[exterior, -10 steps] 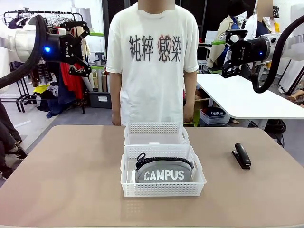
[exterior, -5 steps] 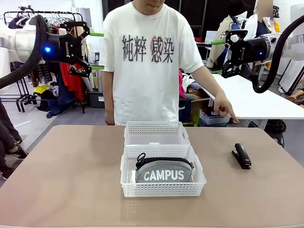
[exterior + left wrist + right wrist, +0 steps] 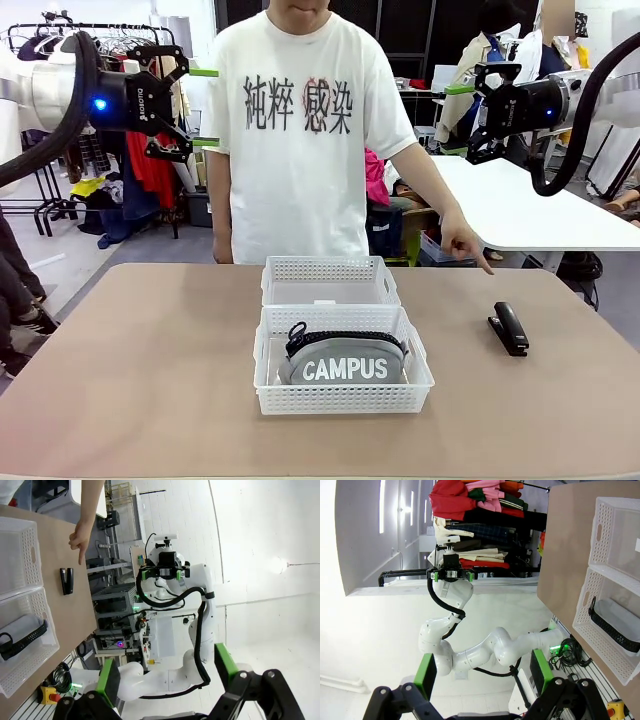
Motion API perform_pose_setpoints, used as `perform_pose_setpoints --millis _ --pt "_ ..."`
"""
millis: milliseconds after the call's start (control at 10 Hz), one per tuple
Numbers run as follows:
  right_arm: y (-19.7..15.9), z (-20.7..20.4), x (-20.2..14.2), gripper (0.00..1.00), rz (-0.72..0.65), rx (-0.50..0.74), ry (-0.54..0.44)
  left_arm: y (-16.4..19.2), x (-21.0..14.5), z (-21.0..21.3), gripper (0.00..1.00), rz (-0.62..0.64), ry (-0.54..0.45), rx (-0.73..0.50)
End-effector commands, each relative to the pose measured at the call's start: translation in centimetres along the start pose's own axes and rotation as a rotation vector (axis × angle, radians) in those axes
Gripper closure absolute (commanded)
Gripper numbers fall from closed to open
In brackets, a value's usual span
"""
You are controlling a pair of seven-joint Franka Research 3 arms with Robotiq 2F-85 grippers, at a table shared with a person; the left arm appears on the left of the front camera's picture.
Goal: Distribute items into two baskets.
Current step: Pick up the Stapler that the person points to.
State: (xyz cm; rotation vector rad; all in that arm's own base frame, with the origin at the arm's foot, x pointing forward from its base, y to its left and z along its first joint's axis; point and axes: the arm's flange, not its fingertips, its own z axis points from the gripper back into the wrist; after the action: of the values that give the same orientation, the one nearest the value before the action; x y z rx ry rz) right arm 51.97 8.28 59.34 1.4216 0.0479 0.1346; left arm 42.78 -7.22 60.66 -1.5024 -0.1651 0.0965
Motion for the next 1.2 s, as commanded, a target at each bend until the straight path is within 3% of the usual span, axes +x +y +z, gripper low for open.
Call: perform_pose_setpoints --millis 0,1100 --pt "0.24 0.1 -0.04 0.0 0.006 -0.014 0.006 -0.22 -0.11 0.01 0.0 0.001 -0.007 -0.002" --pt "0.0 0.0 0.0 0.0 0.0 0.0 0.0 -0.22 -0.11 0.01 0.0 0.001 -0.007 -0.002"
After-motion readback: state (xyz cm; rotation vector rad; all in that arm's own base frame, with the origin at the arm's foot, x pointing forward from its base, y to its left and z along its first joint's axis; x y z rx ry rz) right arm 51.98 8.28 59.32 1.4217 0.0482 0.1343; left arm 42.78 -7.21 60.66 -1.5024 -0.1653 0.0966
